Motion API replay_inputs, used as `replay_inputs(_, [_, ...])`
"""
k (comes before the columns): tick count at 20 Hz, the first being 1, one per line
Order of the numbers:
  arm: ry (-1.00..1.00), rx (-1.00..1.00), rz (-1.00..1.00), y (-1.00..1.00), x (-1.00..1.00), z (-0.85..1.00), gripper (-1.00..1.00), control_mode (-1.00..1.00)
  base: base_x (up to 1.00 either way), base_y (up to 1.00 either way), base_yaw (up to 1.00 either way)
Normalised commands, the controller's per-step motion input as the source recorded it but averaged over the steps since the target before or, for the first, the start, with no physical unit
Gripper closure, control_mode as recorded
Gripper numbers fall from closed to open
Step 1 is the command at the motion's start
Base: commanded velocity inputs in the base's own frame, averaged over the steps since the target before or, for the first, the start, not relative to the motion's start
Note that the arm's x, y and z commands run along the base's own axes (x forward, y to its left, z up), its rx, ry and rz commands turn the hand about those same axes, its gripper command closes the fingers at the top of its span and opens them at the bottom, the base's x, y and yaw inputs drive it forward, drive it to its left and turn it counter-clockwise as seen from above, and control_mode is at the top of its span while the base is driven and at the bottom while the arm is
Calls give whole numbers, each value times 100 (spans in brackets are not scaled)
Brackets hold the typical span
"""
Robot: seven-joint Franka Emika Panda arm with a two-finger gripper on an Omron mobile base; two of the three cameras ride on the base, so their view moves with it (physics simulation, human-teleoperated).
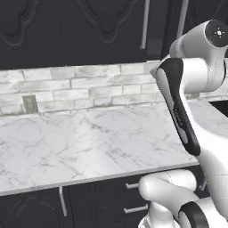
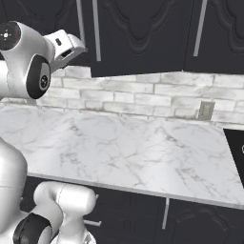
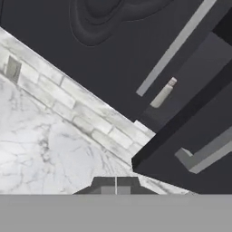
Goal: Move the shaker and mustard from the cabinet to the dining counter.
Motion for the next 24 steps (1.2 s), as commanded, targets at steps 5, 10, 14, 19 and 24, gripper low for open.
replay_inputs(5, [0,-24,-17,1,49,0,100,-100,0,0,0])
replay_inputs(10, [0,-19,-13,4,28,0,100,-100,0,0,0])
replay_inputs(14, [-3,-15,-11,6,26,0,100,-100,0,0,0])
replay_inputs(19, [-1,-13,-8,0,26,0,100,-100,0,0,0])
replay_inputs(24, [-1,-11,-5,0,29,0,100,-100,0,0,0])
